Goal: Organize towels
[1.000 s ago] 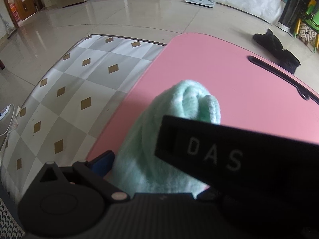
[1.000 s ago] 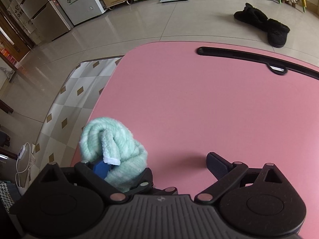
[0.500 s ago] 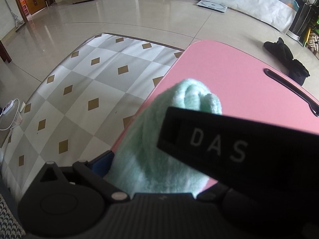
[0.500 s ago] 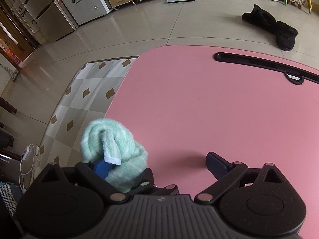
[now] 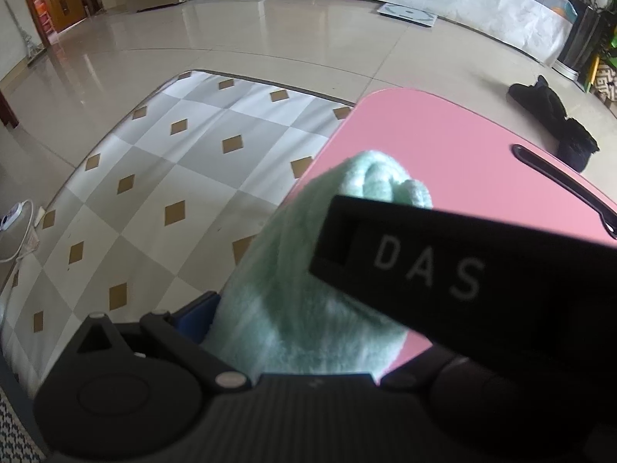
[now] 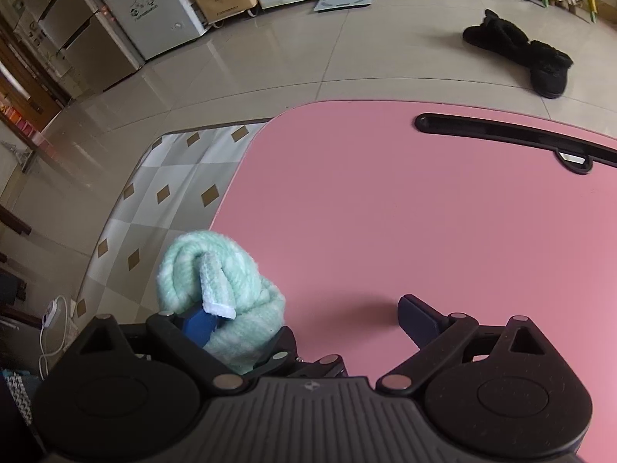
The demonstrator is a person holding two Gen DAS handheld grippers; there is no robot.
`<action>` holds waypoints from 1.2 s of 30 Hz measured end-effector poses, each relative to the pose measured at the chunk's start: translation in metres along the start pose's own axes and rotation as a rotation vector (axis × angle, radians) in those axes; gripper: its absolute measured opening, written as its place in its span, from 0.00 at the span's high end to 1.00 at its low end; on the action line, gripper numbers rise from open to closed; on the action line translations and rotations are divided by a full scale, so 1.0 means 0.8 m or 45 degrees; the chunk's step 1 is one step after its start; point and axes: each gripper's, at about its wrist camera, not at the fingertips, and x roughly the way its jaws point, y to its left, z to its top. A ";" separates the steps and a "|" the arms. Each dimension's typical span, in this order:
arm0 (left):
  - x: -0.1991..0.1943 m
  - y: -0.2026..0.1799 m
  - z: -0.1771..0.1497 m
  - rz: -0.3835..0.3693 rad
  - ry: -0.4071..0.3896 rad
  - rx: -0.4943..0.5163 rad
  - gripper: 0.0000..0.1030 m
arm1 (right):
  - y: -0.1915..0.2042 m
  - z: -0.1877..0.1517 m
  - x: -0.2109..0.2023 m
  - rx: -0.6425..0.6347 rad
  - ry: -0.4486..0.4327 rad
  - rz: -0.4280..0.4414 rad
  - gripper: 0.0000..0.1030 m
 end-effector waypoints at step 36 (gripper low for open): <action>-0.013 -0.089 -0.023 -0.111 0.019 0.209 0.00 | -0.075 -0.001 -0.026 0.149 -0.004 -0.100 0.07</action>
